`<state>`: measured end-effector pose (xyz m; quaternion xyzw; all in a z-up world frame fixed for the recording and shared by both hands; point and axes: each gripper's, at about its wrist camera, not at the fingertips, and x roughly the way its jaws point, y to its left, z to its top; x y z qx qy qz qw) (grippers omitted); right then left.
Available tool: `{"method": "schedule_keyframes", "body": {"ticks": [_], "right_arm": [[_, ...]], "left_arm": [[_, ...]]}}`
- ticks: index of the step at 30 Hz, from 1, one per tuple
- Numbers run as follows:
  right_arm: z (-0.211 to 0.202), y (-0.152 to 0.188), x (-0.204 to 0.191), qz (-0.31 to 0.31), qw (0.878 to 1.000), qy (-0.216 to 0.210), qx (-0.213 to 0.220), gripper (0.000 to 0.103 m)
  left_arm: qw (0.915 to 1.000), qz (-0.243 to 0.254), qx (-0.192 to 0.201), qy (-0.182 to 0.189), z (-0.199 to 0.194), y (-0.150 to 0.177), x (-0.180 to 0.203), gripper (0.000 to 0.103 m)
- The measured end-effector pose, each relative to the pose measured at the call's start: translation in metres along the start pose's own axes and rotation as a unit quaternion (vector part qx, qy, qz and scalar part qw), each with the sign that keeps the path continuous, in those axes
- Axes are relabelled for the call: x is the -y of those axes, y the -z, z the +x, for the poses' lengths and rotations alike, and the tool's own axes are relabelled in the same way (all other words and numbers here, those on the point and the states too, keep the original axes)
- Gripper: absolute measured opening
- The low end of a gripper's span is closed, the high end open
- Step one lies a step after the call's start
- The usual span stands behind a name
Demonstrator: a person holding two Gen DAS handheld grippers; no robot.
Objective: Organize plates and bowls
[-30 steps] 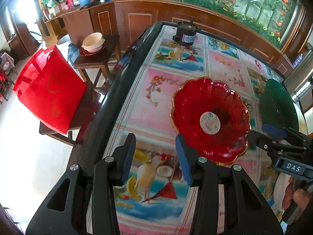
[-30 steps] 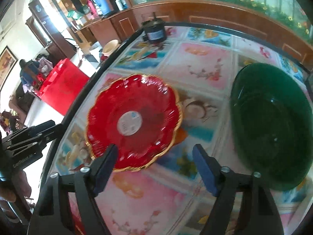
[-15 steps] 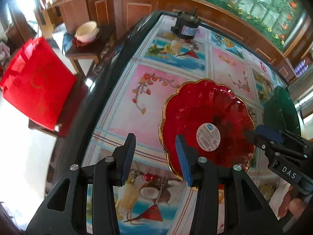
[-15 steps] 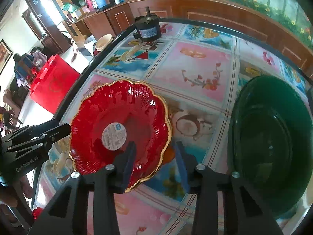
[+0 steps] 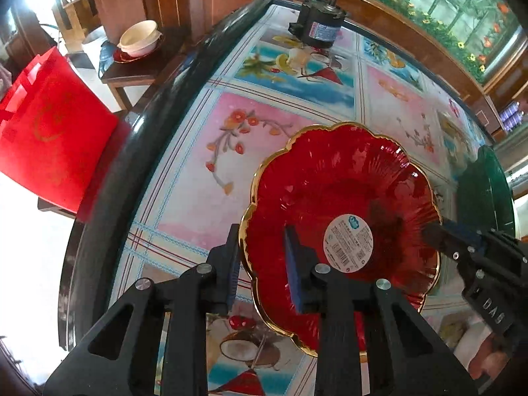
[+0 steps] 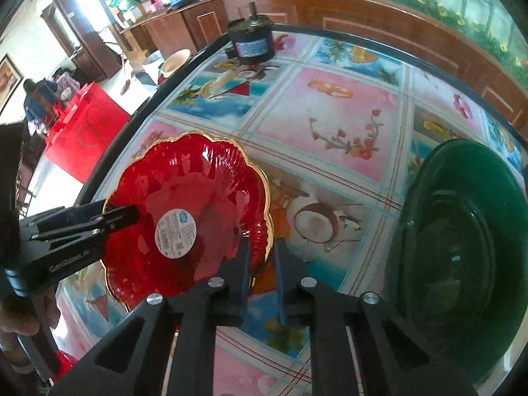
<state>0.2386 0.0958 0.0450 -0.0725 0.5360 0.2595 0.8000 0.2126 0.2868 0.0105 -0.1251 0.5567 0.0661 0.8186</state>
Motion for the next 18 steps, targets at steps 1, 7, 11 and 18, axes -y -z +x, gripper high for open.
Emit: {"method": "schedule_keyframes", "body": {"ticks": [1, 7, 11, 18], "right_arm": [[0.000, 0.000, -0.003, -0.007, 1.000, 0.008, 0.000, 0.012], [0.004, 0.000, 0.002, 0.007, 1.000, 0.002, -0.002, 0.012], [0.011, -0.003, 0.010, 0.038, 0.999, -0.035, -0.012, 0.012], [0.000, 0.003, -0.002, 0.008, 1.000, -0.019, -0.006, 0.012]], "left_arm": [[1.0000, 0.002, 0.001, 0.001, 0.000, 0.000, 0.000, 0.025], [0.9998, -0.003, -0.001, 0.018, -0.001, 0.000, -0.006, 0.021], [0.9999, -0.004, -0.001, 0.015, -0.002, 0.000, -0.007, 0.021], [0.9995, -0.010, -0.005, 0.029, -0.004, 0.002, -0.010, 0.021]]}}
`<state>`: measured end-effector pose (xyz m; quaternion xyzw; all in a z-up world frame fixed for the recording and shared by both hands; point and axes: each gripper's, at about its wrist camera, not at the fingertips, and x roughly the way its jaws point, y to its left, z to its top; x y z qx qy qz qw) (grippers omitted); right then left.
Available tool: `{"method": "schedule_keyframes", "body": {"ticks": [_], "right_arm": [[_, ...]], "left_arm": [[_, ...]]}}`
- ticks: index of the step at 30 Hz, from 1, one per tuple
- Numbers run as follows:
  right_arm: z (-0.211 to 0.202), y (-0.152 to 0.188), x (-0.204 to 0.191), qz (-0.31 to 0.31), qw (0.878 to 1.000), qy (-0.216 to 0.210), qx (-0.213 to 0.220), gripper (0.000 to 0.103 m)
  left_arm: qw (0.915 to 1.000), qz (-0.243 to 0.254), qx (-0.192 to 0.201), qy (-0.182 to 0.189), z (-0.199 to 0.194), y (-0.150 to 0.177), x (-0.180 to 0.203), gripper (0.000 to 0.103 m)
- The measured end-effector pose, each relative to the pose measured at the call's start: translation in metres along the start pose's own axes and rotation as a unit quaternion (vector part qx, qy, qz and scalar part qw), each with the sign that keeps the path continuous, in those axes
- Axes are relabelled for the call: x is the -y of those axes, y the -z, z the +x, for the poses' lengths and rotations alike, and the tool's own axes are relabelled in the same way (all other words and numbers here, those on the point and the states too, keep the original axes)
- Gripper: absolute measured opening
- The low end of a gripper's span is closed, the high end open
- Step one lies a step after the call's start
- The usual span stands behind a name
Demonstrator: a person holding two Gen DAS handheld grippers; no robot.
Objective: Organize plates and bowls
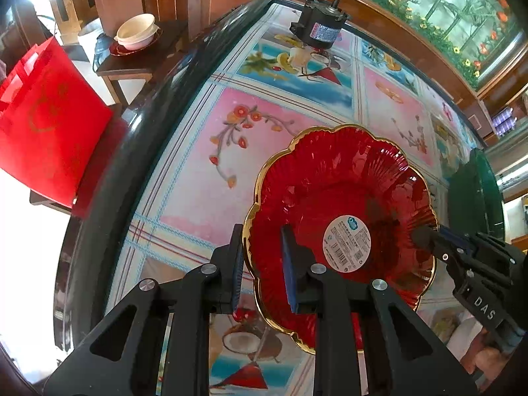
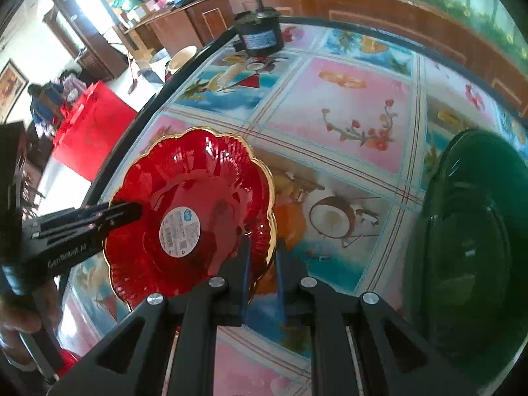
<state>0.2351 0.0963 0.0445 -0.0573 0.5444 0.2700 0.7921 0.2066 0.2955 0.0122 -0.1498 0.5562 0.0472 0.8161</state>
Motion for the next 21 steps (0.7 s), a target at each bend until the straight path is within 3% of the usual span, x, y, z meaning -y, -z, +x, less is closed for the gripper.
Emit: {"method": "schedule_keyframes", "body": {"ticks": [9, 21], "right_arm": [[-0.032, 0.018, -0.015, -0.012, 1.000, 0.002, 0.014, 0.012], [-0.083, 0.055, -0.050, -0.030, 0.999, -0.007, 0.036, 0.012]], "left_arm": [[0.9998, 0.004, 0.010, 0.016, -0.034, 0.021, 0.000, 0.021], [0.9987, 0.017, 0.047, 0.008, -0.100, 0.077, -0.001, 0.021]]}}
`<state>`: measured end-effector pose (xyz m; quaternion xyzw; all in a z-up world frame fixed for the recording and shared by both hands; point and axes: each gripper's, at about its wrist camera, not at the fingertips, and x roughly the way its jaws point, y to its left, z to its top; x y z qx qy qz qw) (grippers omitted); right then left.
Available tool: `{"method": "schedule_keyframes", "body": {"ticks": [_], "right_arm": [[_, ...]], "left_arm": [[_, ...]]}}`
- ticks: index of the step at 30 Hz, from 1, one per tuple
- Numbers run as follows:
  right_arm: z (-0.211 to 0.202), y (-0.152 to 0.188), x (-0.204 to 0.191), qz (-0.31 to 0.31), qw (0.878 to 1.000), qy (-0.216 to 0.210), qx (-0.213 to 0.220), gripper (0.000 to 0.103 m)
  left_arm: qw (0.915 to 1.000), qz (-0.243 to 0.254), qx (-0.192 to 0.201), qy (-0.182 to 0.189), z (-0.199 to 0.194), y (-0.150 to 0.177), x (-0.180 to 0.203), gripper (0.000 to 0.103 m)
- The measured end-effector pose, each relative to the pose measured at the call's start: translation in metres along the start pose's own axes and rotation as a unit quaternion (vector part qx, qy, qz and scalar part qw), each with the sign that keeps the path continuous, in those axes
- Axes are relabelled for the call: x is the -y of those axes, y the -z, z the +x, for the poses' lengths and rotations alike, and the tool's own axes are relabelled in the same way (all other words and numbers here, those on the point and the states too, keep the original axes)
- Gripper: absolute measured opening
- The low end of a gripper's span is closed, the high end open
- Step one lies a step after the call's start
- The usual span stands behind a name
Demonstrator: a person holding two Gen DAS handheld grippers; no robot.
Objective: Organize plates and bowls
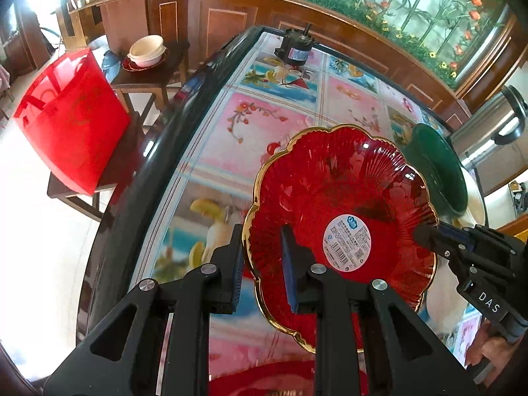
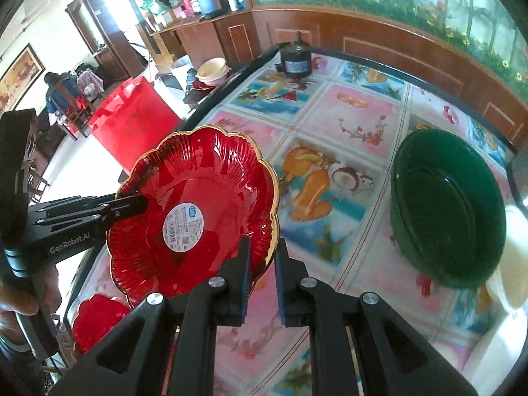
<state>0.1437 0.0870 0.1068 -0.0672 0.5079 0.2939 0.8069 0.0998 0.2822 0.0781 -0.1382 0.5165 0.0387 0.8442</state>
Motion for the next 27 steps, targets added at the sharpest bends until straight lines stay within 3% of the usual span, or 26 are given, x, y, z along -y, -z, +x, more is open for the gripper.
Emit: {"method": "schedule_keyframes", "body": {"ticks": [11, 27], "right_arm": [[-0.037, 0.049, -0.038, -0.021, 1.000, -0.015, 0.013, 0.015], [-0.075, 0.125, -0.077, -0.035, 0.999, -0.010, 0.036, 0.016]], "left_arm": [[0.9997, -0.001, 0.025, -0.006, -0.051, 0.056, -0.007, 0.021], [0.9994, -0.007, 0.022, 0.026, -0.090, 0.153, -0.018, 0.021]]}}
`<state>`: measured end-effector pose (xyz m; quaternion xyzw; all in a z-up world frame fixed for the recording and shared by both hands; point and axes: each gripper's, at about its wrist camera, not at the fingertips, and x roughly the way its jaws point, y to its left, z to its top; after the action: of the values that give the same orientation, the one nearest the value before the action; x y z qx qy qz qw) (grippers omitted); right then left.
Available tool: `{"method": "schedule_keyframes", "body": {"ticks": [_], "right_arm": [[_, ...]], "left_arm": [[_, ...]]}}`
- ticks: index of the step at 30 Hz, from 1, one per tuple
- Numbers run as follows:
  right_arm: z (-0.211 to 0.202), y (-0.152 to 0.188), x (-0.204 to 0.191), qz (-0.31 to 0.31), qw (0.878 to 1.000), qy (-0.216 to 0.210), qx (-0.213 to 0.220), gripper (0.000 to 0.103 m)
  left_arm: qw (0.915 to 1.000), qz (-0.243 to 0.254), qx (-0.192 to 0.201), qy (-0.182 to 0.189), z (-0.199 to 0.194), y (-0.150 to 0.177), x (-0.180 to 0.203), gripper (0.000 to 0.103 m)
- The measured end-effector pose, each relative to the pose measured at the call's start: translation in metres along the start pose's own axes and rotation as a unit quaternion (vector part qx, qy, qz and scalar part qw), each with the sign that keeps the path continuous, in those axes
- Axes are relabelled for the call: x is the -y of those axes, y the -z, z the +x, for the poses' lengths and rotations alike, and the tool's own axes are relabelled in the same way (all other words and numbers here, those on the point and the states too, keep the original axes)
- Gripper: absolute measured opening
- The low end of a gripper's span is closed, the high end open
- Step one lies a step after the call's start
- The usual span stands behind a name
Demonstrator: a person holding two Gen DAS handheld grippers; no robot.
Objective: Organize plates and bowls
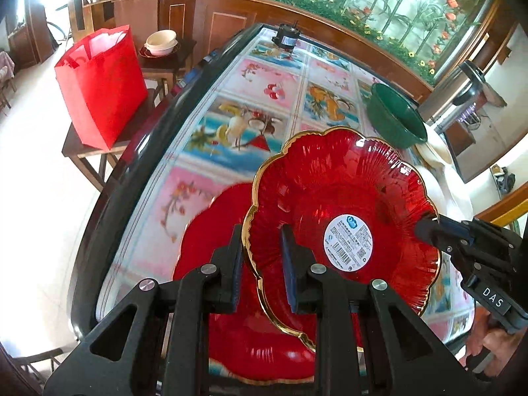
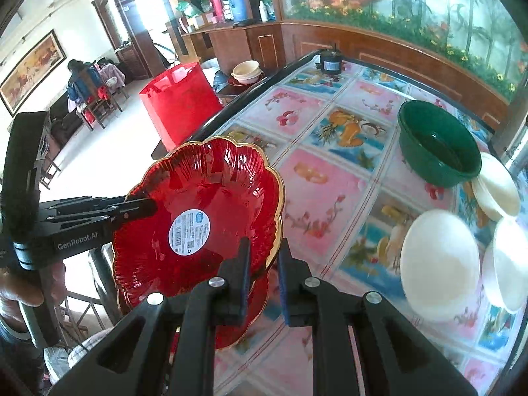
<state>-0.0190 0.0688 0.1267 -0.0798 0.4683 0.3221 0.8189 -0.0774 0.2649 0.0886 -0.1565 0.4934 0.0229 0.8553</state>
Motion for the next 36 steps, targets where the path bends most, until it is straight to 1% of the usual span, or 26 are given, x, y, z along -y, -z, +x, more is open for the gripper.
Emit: {"method": "schedule_keyframes", "body": {"ticks": [5, 11, 24, 29, 36], "right_arm": [[-0.008, 0.017, -0.015, -0.017, 1.000, 0.001, 0.005, 0.016], [-0.003, 0.032, -0.023, -0.024, 1.000, -0.008, -0.002, 0.016], [0.018, 0.042, -0.022, -0.022, 0.999, -0.013, -0.019, 0.019], [0.028, 0.042, -0.023, -0.023, 0.999, -0.013, -0.031, 0.020], [0.044, 0.044, -0.026, -0.031, 0.998, -0.004, -0.050, 0.023]], "left_arm": [[1.0000, -0.004, 0.003, 0.001, -0.009, 0.022, -0.005, 0.021], [0.9998, -0.017, -0.007, 0.007, -0.005, 0.041, -0.014, 0.021], [0.9998, -0.007, -0.007, -0.016, 0.008, 0.048, -0.017, 0.021], [0.9994, 0.000, -0.001, -0.033, 0.013, 0.047, -0.017, 0.021], [0.9987, 0.009, -0.009, -0.050, 0.025, 0.050, -0.019, 0.021]]}}
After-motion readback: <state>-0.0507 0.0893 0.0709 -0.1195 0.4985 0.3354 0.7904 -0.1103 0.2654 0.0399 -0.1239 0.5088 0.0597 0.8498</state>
